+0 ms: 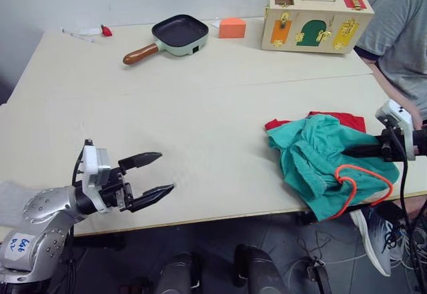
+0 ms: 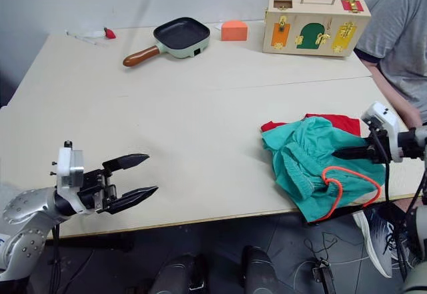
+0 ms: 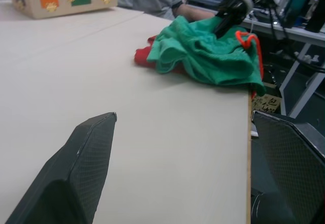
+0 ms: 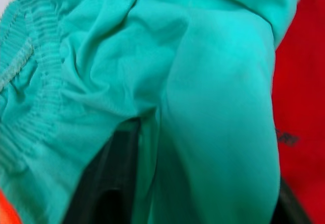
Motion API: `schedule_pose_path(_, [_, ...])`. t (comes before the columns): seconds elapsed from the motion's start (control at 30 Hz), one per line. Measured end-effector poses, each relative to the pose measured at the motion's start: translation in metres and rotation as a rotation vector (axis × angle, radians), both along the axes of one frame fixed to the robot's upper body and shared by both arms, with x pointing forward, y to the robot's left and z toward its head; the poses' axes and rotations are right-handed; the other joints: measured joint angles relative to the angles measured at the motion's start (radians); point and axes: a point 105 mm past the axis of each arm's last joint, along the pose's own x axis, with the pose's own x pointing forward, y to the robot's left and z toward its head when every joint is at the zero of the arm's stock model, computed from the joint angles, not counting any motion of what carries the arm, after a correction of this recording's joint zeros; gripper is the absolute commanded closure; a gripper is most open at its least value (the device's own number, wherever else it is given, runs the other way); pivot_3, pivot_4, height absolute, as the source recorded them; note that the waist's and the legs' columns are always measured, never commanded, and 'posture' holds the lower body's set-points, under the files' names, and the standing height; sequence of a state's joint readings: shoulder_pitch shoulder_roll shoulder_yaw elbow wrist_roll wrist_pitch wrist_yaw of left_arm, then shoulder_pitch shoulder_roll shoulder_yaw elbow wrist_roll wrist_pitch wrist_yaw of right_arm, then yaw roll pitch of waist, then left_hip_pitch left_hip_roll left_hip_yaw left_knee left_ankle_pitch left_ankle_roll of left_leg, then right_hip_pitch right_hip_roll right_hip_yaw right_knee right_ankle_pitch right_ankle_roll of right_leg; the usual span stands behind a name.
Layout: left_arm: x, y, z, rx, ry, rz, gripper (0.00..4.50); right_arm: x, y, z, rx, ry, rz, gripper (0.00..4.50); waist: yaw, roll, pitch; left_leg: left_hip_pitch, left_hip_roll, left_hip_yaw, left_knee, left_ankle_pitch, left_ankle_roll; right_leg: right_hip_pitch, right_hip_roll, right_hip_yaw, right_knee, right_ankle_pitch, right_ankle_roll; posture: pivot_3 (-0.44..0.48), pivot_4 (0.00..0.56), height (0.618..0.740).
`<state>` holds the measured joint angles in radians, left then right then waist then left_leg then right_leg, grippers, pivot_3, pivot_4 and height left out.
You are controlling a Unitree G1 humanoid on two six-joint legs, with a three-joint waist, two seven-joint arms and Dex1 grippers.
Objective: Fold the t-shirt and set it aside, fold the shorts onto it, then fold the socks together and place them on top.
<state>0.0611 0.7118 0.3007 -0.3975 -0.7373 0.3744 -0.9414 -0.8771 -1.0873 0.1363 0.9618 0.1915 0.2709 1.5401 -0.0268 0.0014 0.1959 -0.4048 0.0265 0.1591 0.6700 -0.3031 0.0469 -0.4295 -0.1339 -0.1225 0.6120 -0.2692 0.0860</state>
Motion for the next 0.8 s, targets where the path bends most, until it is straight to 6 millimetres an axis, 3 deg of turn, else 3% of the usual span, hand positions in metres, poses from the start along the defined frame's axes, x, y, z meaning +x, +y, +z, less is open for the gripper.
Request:
schedule_pose_path(0.13, [0.003, 0.007, -0.002, 0.049, -0.01, 0.009, 0.0, -0.014, -0.011, 0.03, -0.064, -0.113, 0.013, 0.09, -0.001, 0.001, 0.001, 0.0, 0.001, 0.0, -0.001, -0.001, -0.001, 0.0, 0.0, 0.0, 0.0, 0.0, 0.0, 0.0, 0.15, 0.74])
schedule_pose_path(0.3, [0.002, 0.016, -0.005, 0.078, -0.006, 0.027, 0.0, -0.019, 0.007, 0.05, -0.102, -0.28, 0.128, 0.04, -0.008, 0.001, 0.001, 0.003, 0.003, 0.004, -0.002, -0.001, -0.002, 0.0, 0.001, -0.001, 0.0, 0.0, 0.0, 0.0, 0.15, 0.74])
schedule_pose_path(0.5, [-0.001, 0.029, -0.007, 0.108, -0.019, 0.085, 0.0, -0.013, 0.075, 0.061, 0.015, -0.563, 0.331, 0.04, -0.002, 0.0, 0.0, 0.005, 0.004, 0.005, -0.002, -0.001, -0.003, 0.0, 0.001, -0.002, 0.002, 0.0, -0.001, 0.0, 0.15, 0.74])
schedule_pose_path(0.6, [-0.003, 0.037, -0.011, 0.136, -0.023, 0.136, 0.0, -0.015, 0.116, 0.039, 0.102, -0.607, 0.358, 0.04, 0.001, 0.0, 0.0, 0.005, 0.003, 0.005, -0.002, -0.002, -0.003, 0.0, 0.0, -0.002, 0.002, 0.0, -0.001, 0.0, 0.15, 0.74])
schedule_pose_path(0.8, [-0.012, 0.047, -0.023, 0.133, 0.014, 0.202, 0.0, -0.008, 0.143, 0.02, 0.144, -0.585, 0.249, 0.04, 0.003, 0.0, 0.0, 0.004, 0.002, 0.005, -0.002, -0.004, -0.005, 0.0, -0.002, -0.002, 0.002, 0.001, -0.002, 0.0, 0.15, 0.74])
